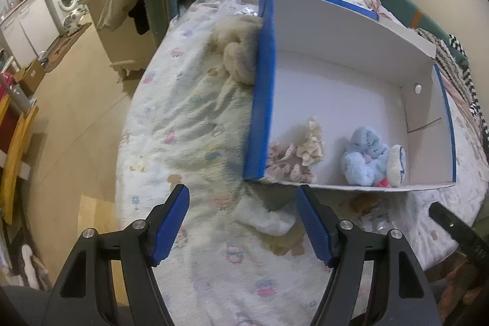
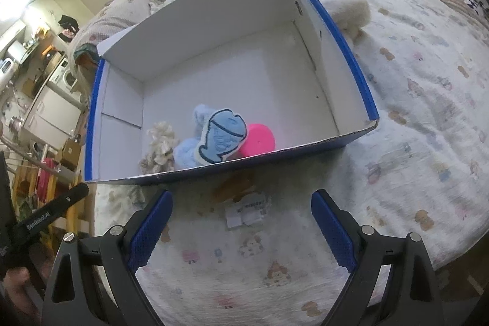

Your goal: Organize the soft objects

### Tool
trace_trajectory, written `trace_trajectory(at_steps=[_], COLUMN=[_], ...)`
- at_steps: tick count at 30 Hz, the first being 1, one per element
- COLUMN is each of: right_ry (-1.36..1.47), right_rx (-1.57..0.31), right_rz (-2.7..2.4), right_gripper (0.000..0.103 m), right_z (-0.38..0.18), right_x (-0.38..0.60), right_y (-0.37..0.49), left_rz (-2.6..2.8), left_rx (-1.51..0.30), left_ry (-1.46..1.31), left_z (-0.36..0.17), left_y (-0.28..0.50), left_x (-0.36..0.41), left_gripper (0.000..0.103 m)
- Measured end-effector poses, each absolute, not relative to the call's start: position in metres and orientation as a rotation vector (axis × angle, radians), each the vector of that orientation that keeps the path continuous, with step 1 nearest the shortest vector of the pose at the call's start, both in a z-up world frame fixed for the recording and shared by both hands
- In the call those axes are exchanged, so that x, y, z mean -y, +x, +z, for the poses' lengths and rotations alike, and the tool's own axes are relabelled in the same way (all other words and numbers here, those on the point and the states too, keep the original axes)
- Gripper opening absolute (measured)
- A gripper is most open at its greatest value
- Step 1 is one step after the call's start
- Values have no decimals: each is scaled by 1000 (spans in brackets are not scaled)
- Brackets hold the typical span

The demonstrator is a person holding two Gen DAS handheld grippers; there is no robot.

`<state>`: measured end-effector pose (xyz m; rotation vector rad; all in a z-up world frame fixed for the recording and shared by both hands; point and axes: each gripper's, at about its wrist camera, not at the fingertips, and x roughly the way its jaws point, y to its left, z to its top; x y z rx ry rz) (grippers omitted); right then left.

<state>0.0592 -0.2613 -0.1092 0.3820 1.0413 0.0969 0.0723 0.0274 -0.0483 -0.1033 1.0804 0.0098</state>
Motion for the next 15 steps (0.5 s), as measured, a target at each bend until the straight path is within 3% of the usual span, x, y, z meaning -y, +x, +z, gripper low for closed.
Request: trace_trajectory(at_steps=[15], right_ry=[450], right_rx=[-1057], right_rz=[71], right_gripper=[98], right_z=[-115], right_x=[271], right_y=[59], left_rz=[18], left_rx=[-1104], left_ry=[-39], left_z=[-63], left_y=[67], left_x=[-29], left_gripper=[69])
